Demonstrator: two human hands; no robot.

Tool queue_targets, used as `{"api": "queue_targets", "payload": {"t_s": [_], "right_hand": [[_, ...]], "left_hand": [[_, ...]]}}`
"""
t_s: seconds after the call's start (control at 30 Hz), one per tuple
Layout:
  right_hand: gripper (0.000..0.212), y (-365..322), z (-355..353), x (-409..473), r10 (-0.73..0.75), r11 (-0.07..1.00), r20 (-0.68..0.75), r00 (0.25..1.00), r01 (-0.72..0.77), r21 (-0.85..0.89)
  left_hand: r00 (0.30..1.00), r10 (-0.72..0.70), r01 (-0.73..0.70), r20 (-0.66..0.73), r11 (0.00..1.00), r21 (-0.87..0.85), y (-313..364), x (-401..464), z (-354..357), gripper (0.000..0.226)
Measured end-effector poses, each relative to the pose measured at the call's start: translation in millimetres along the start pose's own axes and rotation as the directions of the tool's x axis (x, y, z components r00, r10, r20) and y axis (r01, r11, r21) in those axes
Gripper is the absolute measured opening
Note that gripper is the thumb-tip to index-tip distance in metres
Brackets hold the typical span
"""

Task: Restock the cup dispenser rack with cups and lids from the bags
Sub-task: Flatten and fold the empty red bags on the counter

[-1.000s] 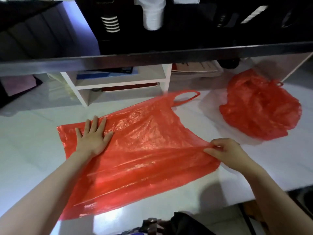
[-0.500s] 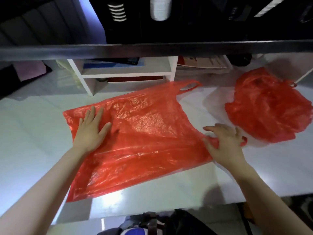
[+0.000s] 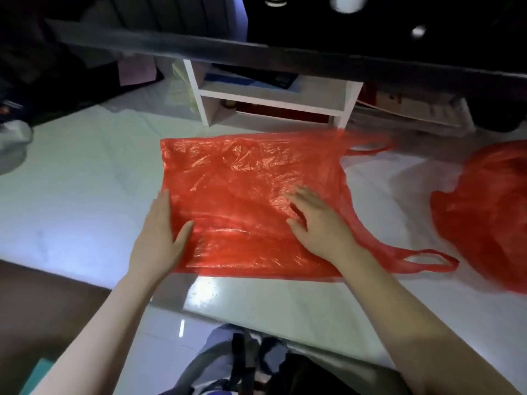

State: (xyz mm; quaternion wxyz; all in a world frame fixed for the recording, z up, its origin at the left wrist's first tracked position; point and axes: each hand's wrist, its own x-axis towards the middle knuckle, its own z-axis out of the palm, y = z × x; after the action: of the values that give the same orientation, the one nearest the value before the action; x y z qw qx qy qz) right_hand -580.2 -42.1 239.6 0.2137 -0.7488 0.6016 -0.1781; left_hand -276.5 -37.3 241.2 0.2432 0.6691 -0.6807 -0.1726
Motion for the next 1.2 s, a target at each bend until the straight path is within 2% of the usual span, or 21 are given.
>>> {"api": "queue_targets", "payload": {"t_s": [0.1,0.17,0.23,0.37,0.5,0.63,0.77,0.87,1.03,1.2], "right_hand": [[0.079,6.1,20.0,11.5,0.014,0.987,0.196,0.98,0.018,-0.158],[0.085,13.1,31.7,9.9,0.02,0.958,0.242,0.97,0.05,-0.282],[0.088,18.6,37.5,6.7,0.04,0.936,0.246,0.969,0.05,-0.349],[0.092,26.9,34.0,6.2,0.141,0.921,0.172,0.975,-0.065,-0.383],[0.089,29.2,32.6,4.3,0.156,0.907,0.124,0.98,-0.092,-0.411],[0.081,8.3,31.7,2.6,0.196,0.925,0.116,0.974,-0.144,-0.352],[0.061,-46.4,38.1,17.4,-0.006,0.973,-0.013,1.0,0.002,-0.23],[0.055,-91.3,50.2,40.3,-0.125,0.981,0.043,0.991,0.13,-0.142],[0.053,-136.0,66.8,83.6,-0.248,0.955,0.145,0.958,0.267,-0.13],[0.052,-145.8,78.6,132.8,-0.273,0.933,0.193,0.942,0.309,-0.187]], "left_hand": [[0.998,-0.016,0.019,0.062,0.999,-0.046,-2.2,-17.3,10.8,0.092],[0.988,-0.068,0.056,0.141,0.995,0.084,-5.4,-27.9,17.7,0.108],[0.982,-0.106,0.075,0.155,0.978,0.195,-9.9,-36.2,23.0,0.116],[0.977,-0.151,0.107,0.153,0.958,0.266,-18.7,-41.5,21.6,0.12],[0.965,-0.175,0.097,0.193,0.929,0.357,-31.4,-43.6,15.6,0.127],[0.96,-0.156,0.059,0.234,0.924,0.377,-37.9,-51.7,9.7,0.125],[0.962,-0.145,0.047,0.232,0.922,0.384,-41.8,-55.3,8.7,0.126],[0.962,-0.146,0.055,0.229,0.93,0.363,-42.7,-56.1,9.2,0.128],[0.976,-0.106,0.038,0.189,0.942,0.333,-39.2,-55.1,6.6,0.124],[0.989,-0.064,0.033,0.131,0.974,0.225,-25.3,-44.2,4.4,0.1]]}}
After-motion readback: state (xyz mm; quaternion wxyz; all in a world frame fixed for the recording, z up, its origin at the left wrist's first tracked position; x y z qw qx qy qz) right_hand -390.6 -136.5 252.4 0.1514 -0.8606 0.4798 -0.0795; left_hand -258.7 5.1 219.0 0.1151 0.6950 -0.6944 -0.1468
